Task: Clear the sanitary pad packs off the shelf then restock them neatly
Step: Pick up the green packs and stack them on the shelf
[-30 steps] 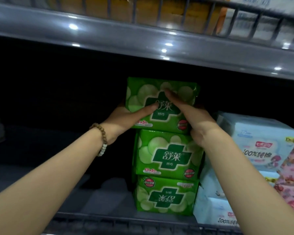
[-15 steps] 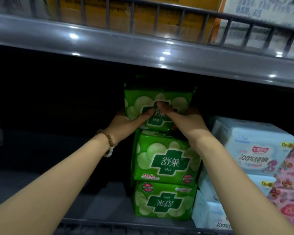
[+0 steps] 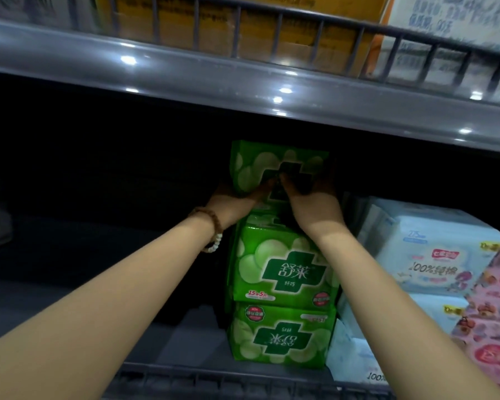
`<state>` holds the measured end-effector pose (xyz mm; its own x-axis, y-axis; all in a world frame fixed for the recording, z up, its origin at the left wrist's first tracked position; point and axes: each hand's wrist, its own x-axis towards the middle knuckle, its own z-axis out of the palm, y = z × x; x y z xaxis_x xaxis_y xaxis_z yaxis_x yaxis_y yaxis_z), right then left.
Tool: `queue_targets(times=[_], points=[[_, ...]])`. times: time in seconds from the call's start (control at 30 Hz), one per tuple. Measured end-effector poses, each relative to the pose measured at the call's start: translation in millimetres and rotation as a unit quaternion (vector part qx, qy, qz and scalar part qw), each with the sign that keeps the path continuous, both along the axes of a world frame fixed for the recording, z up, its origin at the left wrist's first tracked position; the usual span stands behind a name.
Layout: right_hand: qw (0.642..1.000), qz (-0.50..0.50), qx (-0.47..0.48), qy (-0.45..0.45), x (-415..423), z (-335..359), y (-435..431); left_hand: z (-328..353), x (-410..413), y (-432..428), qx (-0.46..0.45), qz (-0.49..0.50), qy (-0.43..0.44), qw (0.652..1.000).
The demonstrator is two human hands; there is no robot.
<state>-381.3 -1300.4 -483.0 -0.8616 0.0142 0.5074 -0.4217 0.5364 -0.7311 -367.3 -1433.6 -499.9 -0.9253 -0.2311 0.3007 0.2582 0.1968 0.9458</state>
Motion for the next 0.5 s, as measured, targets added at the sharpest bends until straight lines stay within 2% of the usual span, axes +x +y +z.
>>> queue_targets(times=[0.1,0.17,0.2,0.27,0.37,0.5], points=[[0.991,-0.017,0.085,0.098,29.4,-13.0,2.7,-9.9,19.2,-4.5,-0.020,0.078,0.099,0.992],[0.973,-0.015,0.167,0.159,48.5,-21.4,6.0,-20.5,37.2,-6.4,-0.116,0.080,0.176,0.974],[0.963,-0.018,0.214,0.162,53.2,-22.6,8.4,-24.8,44.8,-5.3,-0.192,0.068,0.176,0.963],[0.941,-0.027,0.318,0.109,52.5,-20.6,12.5,-32.0,47.5,-4.4,-0.307,0.043,0.127,0.942],[0.912,-0.045,0.408,0.023,44.1,-14.8,13.5,-24.8,31.9,-8.0,-0.333,0.010,0.059,0.941],[0.899,-0.044,0.436,0.010,33.3,-8.9,9.4,-15.1,20.1,-10.3,-0.339,-0.019,0.037,0.940]])
